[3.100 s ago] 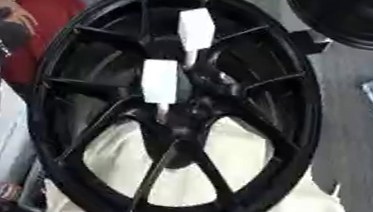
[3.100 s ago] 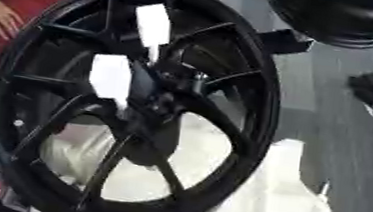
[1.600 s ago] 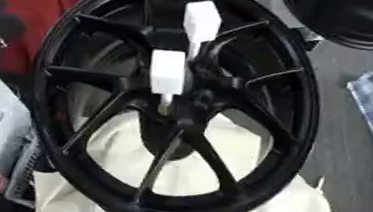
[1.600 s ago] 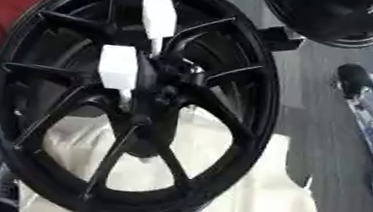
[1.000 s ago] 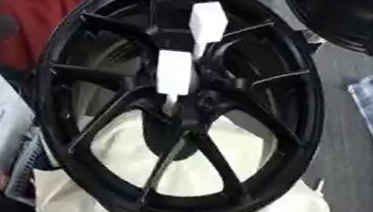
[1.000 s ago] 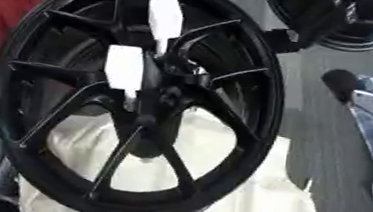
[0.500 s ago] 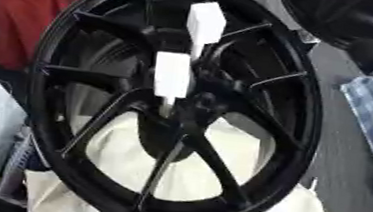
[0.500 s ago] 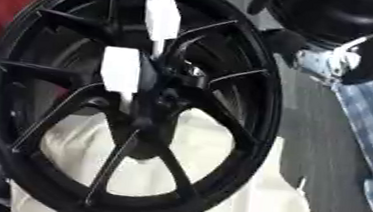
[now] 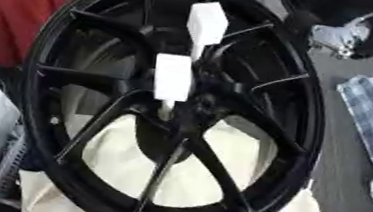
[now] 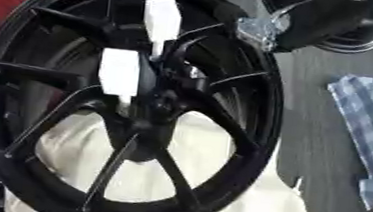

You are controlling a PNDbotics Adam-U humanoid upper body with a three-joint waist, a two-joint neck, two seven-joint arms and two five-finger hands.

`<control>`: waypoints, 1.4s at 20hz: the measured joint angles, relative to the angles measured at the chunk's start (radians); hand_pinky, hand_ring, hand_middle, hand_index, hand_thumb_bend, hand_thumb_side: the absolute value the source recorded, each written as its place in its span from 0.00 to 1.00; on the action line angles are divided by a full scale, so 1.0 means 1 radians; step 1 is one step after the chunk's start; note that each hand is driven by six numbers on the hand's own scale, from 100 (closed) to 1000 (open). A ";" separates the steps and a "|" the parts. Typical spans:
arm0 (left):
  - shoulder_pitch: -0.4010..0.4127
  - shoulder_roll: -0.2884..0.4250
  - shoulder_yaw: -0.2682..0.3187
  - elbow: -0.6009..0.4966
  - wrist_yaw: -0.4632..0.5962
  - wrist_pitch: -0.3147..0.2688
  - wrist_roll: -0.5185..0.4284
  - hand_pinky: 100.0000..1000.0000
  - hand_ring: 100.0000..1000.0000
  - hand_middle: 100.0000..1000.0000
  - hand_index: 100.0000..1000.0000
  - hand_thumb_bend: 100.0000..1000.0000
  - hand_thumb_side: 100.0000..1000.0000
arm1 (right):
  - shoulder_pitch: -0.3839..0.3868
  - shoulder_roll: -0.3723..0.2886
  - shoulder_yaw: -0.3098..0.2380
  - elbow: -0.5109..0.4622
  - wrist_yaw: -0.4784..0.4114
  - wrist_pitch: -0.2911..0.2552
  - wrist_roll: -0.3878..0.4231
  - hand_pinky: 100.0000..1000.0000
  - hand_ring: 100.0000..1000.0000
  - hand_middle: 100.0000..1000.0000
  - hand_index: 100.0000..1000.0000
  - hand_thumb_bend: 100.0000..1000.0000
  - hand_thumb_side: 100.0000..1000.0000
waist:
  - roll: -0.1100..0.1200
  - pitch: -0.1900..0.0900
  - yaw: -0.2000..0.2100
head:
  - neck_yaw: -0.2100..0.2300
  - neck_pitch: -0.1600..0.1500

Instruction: Pull the pin out of the wheel hub.

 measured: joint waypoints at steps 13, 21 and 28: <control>-0.020 0.000 0.000 -0.007 0.006 0.003 0.002 0.82 0.66 0.55 0.77 0.00 0.72 | -0.049 0.089 0.018 0.126 0.080 0.002 0.066 0.94 1.00 0.86 0.88 0.25 0.44 | -0.018 0.032 0.041 | -0.074 -0.019; -0.028 0.000 0.000 -0.009 0.007 0.006 0.005 0.82 0.66 0.55 0.77 0.00 0.72 | -0.058 0.113 0.018 0.168 0.106 -0.013 0.062 0.95 1.00 0.88 0.89 0.24 0.42 | -0.022 0.046 0.060 | -0.075 -0.074; -0.029 0.000 0.000 -0.012 0.007 0.007 0.006 0.81 0.66 0.54 0.77 0.00 0.72 | -0.064 0.123 0.015 0.194 0.108 -0.021 0.039 0.95 1.00 0.87 0.89 0.23 0.42 | -0.030 0.056 0.070 | -0.076 -0.132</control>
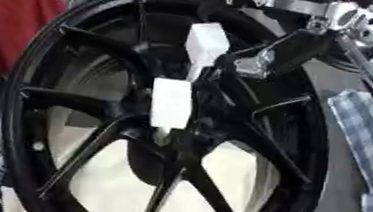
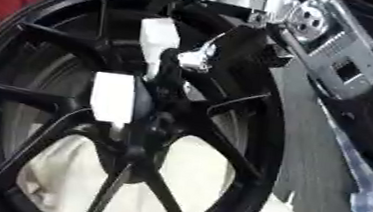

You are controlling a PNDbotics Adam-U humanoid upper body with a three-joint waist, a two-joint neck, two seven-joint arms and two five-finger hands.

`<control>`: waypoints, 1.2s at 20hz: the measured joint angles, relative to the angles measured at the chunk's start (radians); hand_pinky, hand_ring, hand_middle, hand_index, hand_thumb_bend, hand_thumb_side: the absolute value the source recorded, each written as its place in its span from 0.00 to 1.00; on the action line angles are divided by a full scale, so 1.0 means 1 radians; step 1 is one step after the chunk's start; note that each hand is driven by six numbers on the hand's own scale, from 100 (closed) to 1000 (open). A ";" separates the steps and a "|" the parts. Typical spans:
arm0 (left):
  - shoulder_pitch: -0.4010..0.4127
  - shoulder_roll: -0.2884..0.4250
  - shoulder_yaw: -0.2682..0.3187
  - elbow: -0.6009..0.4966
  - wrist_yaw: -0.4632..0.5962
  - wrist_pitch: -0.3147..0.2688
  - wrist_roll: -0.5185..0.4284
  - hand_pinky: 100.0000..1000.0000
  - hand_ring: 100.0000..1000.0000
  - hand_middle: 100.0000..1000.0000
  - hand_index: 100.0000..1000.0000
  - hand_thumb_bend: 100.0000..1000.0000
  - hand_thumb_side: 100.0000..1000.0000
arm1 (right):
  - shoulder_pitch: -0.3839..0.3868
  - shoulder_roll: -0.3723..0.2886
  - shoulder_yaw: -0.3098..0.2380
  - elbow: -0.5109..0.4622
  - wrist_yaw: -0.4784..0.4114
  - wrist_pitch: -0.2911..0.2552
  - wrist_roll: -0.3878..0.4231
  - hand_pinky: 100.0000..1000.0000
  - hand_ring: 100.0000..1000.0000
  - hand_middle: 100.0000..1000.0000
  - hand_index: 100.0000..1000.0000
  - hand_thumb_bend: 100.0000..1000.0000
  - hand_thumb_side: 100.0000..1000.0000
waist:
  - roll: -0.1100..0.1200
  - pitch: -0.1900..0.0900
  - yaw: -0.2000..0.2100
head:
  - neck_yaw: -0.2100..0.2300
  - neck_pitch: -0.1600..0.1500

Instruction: Pull the pin out of the wheel hub.

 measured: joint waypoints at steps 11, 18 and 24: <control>-0.001 0.000 0.000 0.000 0.000 0.001 0.001 0.81 0.66 0.54 0.77 0.00 0.73 | -0.002 0.008 0.000 0.027 0.031 0.010 -0.008 0.93 0.98 0.71 0.84 0.22 0.42 | -0.010 0.023 0.009 | -0.006 -0.011; -0.001 0.000 0.000 0.000 -0.001 0.004 0.001 0.81 0.66 0.54 0.77 0.00 0.73 | -0.002 0.015 0.000 0.029 -0.004 0.044 -0.018 0.92 0.93 0.57 0.70 0.11 0.40 | -0.010 0.026 0.011 | -0.005 -0.006; -0.001 0.000 0.000 0.000 -0.002 0.006 0.003 0.82 0.66 0.54 0.76 0.00 0.73 | -0.002 0.017 0.001 0.027 -0.079 0.088 -0.051 0.90 0.86 0.44 0.54 0.00 0.34 | -0.012 0.026 0.011 | 0.003 -0.006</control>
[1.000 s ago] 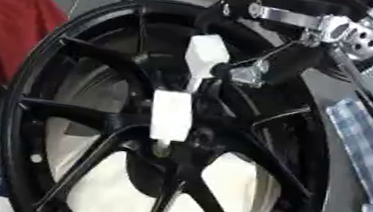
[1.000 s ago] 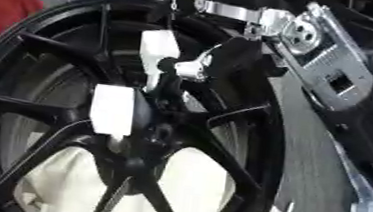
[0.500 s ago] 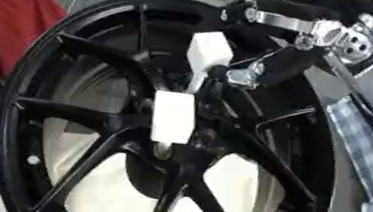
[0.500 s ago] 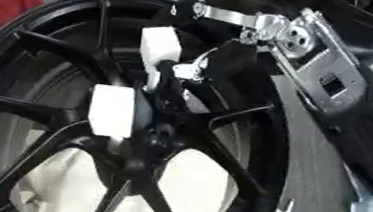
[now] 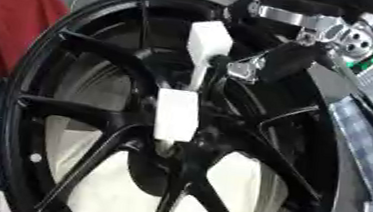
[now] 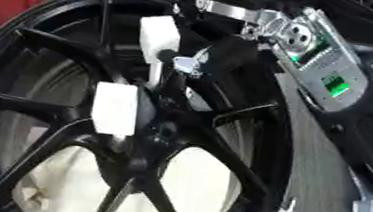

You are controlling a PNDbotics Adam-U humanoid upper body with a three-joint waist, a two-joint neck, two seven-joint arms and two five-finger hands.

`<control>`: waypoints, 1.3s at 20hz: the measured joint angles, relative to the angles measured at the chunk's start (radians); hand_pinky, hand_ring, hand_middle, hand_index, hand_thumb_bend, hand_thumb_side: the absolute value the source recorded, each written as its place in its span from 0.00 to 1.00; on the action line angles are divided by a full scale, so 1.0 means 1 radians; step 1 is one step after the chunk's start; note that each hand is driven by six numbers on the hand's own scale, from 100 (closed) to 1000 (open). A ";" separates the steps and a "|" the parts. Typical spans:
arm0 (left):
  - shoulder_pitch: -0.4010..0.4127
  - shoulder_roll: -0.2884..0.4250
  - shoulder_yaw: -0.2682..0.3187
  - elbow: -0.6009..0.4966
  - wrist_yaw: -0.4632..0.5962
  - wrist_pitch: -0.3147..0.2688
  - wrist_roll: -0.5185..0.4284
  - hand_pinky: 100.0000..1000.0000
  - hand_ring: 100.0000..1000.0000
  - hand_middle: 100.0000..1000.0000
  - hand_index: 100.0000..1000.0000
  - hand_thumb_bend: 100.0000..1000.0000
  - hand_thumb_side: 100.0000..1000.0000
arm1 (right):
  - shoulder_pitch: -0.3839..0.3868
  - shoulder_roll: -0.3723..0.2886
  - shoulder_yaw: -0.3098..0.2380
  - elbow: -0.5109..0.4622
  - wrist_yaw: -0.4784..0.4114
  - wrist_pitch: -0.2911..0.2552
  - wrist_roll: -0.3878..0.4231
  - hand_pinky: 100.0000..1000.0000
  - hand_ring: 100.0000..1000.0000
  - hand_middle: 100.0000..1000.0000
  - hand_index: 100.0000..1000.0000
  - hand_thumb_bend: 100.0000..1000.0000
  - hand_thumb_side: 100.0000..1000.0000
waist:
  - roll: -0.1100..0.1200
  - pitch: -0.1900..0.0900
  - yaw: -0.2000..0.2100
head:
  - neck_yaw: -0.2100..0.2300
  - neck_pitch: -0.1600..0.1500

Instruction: Pull the pin out of the wheel hub.

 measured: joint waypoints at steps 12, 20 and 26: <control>0.003 0.000 0.001 0.001 -0.001 0.007 0.006 0.82 0.66 0.54 0.76 0.00 0.73 | -0.010 -0.001 -0.005 -0.029 -0.153 0.082 -0.042 0.90 0.84 0.41 0.44 0.00 0.32 | 0.003 -0.010 -0.013 | -0.007 0.027; 0.022 0.000 0.008 0.006 -0.002 0.008 0.007 0.82 0.66 0.54 0.77 0.00 0.72 | -0.019 -0.048 -0.057 -0.093 -0.290 0.128 -0.085 0.91 0.85 0.41 0.45 0.00 0.31 | 0.011 -0.033 -0.033 | -0.005 0.056; 0.042 0.000 0.019 0.007 -0.005 0.010 0.015 0.82 0.66 0.54 0.77 0.00 0.72 | 0.063 -0.166 -0.181 -0.167 -0.507 0.148 -0.171 0.91 0.85 0.41 0.45 0.00 0.26 | 0.027 -0.061 -0.083 | 0.024 0.087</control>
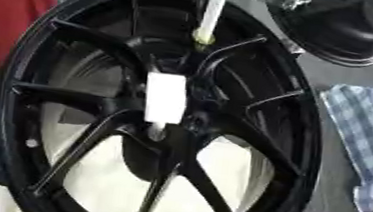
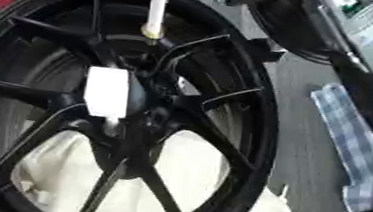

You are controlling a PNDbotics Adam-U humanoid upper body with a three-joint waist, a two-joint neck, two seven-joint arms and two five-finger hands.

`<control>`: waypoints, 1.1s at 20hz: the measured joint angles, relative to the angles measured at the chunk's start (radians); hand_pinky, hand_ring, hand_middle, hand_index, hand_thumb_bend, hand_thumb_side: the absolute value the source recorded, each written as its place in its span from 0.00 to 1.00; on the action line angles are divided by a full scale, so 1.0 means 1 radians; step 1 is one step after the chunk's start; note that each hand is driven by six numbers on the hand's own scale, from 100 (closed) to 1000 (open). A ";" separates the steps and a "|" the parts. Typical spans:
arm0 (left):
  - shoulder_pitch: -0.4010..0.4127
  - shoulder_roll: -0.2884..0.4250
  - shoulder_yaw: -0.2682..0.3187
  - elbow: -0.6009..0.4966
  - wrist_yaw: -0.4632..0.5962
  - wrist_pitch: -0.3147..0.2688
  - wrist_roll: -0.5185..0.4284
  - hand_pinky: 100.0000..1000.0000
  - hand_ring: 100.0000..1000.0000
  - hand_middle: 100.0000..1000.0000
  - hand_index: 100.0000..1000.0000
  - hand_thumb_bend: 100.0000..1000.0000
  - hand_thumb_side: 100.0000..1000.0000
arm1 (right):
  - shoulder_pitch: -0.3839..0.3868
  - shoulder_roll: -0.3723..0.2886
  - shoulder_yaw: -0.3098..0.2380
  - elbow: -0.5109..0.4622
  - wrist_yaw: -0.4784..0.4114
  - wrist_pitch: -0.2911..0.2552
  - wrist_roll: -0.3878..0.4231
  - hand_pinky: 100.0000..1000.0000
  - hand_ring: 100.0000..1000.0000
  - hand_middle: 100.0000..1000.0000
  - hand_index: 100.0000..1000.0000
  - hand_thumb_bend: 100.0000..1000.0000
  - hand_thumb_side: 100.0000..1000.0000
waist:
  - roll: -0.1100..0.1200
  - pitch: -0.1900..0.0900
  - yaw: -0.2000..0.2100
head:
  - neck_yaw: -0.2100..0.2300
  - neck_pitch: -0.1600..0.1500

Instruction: Pull the pin out of the wheel hub.

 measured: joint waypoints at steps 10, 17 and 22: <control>0.021 -0.006 0.025 0.002 -0.001 0.000 0.029 0.82 0.67 0.54 0.76 0.00 0.71 | 0.547 -0.205 -0.334 -0.187 -0.158 -0.156 -0.276 0.90 0.83 0.41 0.45 0.00 0.10 | 0.065 -0.013 -0.079 | 0.081 0.009; 0.028 -0.011 0.037 -0.002 0.000 -0.003 0.046 0.82 0.67 0.54 0.76 0.00 0.69 | 0.833 -0.140 -0.507 -0.231 0.005 -0.243 -0.439 0.88 0.81 0.42 0.48 0.00 0.03 | 0.112 -0.028 -0.122 | 0.120 0.010; 0.032 -0.023 0.040 -0.002 0.000 -0.001 0.051 0.82 0.67 0.54 0.76 0.00 0.69 | 0.970 -0.027 -0.536 -0.235 0.240 -0.258 -0.485 0.90 0.88 0.56 0.65 0.00 0.16 | 0.136 -0.042 -0.130 | 0.151 0.019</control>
